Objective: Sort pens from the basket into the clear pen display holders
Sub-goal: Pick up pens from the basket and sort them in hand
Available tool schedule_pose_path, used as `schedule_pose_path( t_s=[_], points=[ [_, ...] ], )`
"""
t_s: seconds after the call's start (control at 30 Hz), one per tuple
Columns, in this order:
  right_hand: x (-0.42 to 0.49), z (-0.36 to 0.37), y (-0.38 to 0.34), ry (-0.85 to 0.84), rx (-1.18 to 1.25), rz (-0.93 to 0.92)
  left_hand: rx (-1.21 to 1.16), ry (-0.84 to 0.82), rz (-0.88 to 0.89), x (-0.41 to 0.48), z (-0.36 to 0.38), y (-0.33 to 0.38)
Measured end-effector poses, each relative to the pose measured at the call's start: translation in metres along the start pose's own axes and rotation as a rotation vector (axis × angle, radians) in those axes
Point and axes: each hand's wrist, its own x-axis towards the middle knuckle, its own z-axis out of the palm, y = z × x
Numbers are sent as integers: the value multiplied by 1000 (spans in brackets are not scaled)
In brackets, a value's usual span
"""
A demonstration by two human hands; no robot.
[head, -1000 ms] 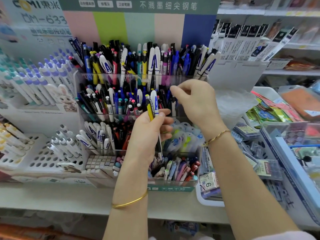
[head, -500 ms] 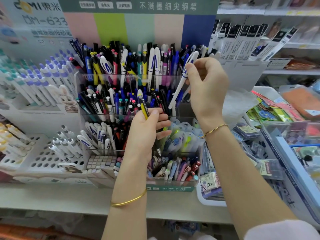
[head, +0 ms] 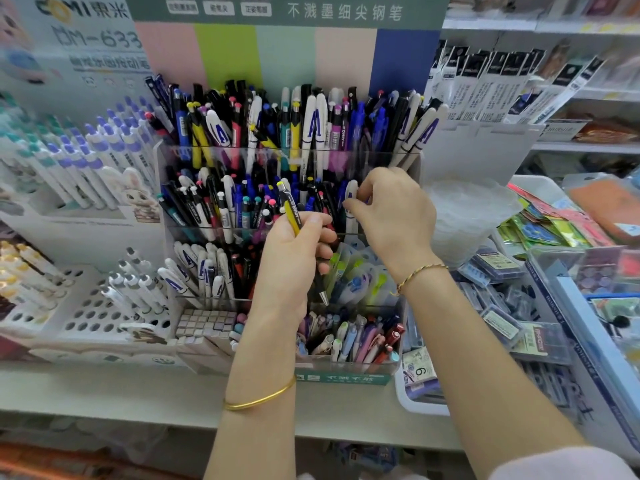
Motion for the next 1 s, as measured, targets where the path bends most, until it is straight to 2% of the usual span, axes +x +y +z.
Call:
schedule_pose_path(
  t_s=[0.2, 0.33, 0.4, 0.47, 0.5, 0.63, 0.8, 0.87, 1.0],
  points=[
    [4, -4, -4, -92, -68, 40, 41, -21, 26, 1, 1, -1],
    [11, -25, -3, 30, 332, -3, 131, -52, 61, 4, 4, -2],
    [9, -33, -9, -113, 521, -46, 173, -76, 71, 4, 6, -2],
    [4, -34, -12, -285, 571, -58, 213, -108, 73, 4, 8, -4],
    [3, -33, -12, -318, 597, -53, 226, -122, 71, 4, 9, -5],
    [3, -36, -13, -357, 713, -49, 241, -117, 68, 5, 7, -8],
    [4, -33, -17, -422, 604, -108, 238, -128, 87, 5, 6, -6],
    [6, -30, -18, -327, 628, -88, 257, -118, 82, 5, 5, -6],
    [14, -30, -14, 48, 861, 54, 298, -69, 37, 5, -1, -7]
  ],
)
